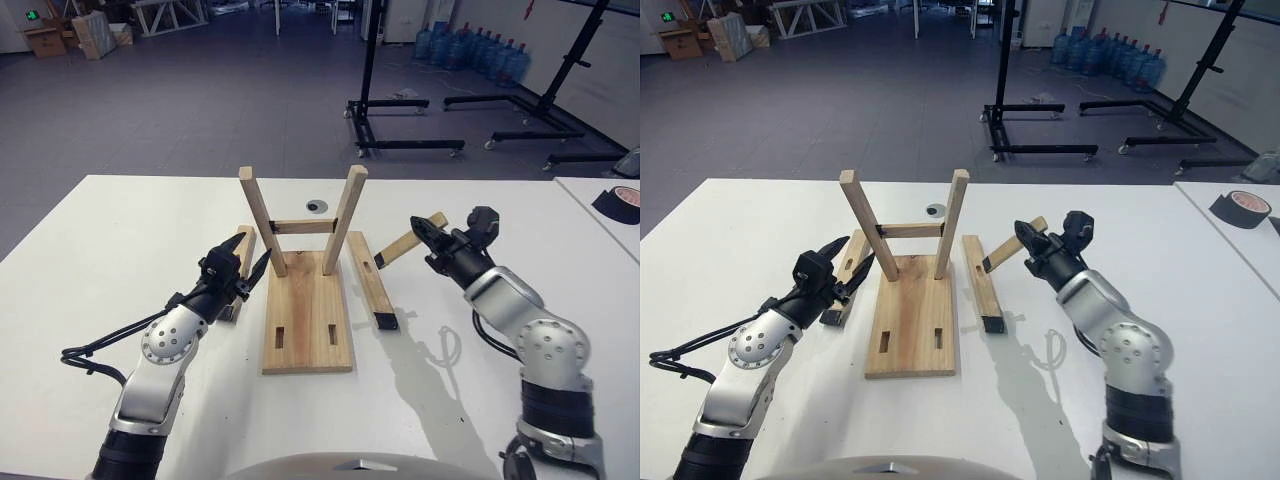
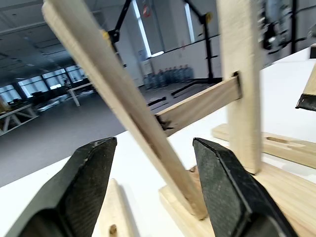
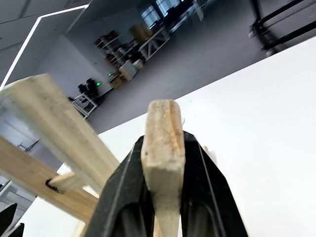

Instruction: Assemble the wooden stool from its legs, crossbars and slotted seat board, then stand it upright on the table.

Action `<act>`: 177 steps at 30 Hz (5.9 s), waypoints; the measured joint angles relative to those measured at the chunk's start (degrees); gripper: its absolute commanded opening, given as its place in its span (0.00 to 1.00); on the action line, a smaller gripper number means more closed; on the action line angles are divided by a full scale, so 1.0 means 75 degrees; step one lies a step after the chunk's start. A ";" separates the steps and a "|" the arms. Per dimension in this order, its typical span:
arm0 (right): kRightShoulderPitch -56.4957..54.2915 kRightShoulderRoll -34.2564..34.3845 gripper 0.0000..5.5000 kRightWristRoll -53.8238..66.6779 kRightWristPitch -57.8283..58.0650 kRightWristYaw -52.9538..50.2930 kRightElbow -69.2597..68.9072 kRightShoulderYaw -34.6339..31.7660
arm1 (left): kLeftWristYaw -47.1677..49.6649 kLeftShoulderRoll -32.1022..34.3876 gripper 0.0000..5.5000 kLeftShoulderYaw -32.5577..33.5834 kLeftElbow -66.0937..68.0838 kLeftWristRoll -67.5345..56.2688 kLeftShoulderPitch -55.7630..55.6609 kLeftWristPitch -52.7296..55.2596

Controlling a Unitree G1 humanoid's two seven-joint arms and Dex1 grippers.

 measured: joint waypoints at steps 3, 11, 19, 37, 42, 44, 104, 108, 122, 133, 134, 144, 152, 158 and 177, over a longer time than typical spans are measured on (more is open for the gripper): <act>-0.0046 0.0434 0.07 -0.0756 -0.0336 -0.0014 0.0396 0.0292 | 0.0159 -0.0055 0.51 0.0000 0.0153 0.0159 -0.0289 0.0007; -0.0074 0.0833 0.07 -0.2421 -0.1250 0.0696 0.1394 0.0625 | 0.0160 -0.0287 0.51 -0.0070 0.0320 0.0154 -0.0462 0.0045; -0.0212 0.1122 0.07 -0.2957 -0.1418 0.1108 0.1629 0.0608 | 0.0333 -0.0299 0.51 -0.0025 0.0525 0.0322 -0.0630 0.0048; -0.0545 0.1508 0.07 -0.3542 -0.1258 0.1402 0.2022 0.0444 | 0.0394 -0.0450 0.51 0.0003 0.0626 0.0362 -0.0674 0.0063; -0.0431 0.1575 0.07 -0.3706 -0.1339 0.1204 0.1922 0.0334 | 0.0386 -0.0440 0.51 -0.0011 0.0523 0.0432 -0.0671 0.0088; -0.0357 0.1575 0.07 -0.3792 -0.1250 0.1176 0.1770 0.0393 | 0.0386 -0.0441 0.51 -0.0022 0.0467 0.0446 -0.0670 0.0089; -0.1118 -0.0053 0.36 -0.6292 -0.1367 0.2353 0.0894 0.0709 | 0.0601 -0.0716 0.51 -0.0021 0.0881 0.0765 -0.0671 -0.0062; -0.2203 -0.0047 0.36 -0.5734 -0.0817 0.2402 0.0823 0.0223 | 0.0602 -0.0719 0.51 -0.0061 0.0930 0.0785 -0.0671 -0.0108; -0.3184 -0.0017 0.36 -0.6250 -0.1055 0.2477 0.1354 0.1064 | 0.0698 -0.0753 0.51 -0.0232 0.0937 0.0815 -0.0516 -0.0172; -0.2900 0.0872 0.36 -0.6264 -0.1954 0.2198 0.3945 0.0808 | 0.0670 -0.0748 0.51 -0.0359 0.0941 0.0820 -0.0521 -0.0167; -0.2909 0.0867 0.36 -0.6233 -0.1882 0.2198 0.3922 0.0780 | 0.0673 -0.0755 0.51 -0.0369 0.0941 0.0821 -0.0521 -0.0167; -0.2708 -0.0615 0.36 -0.4988 -0.0248 0.2758 0.0977 -0.0891 | 0.0694 -0.0727 0.51 -0.0267 0.0876 0.0812 -0.0429 -0.0174; 0.1373 -0.0136 0.64 -0.4935 0.1812 0.2419 -0.0308 -0.0385 | 0.0722 -0.0795 0.51 -0.0251 0.0462 0.0754 0.0083 0.0008; 0.1629 0.0616 0.77 -0.4997 0.2349 0.1743 -0.1000 0.0077 | 0.0699 -0.0806 0.51 -0.0264 0.0676 0.0719 0.0082 0.0042; 0.0969 0.0408 0.45 -0.6230 0.1531 0.1947 0.0649 0.1422 | 0.0473 -0.0901 0.51 -0.0526 0.0749 0.0534 0.0089 -0.0053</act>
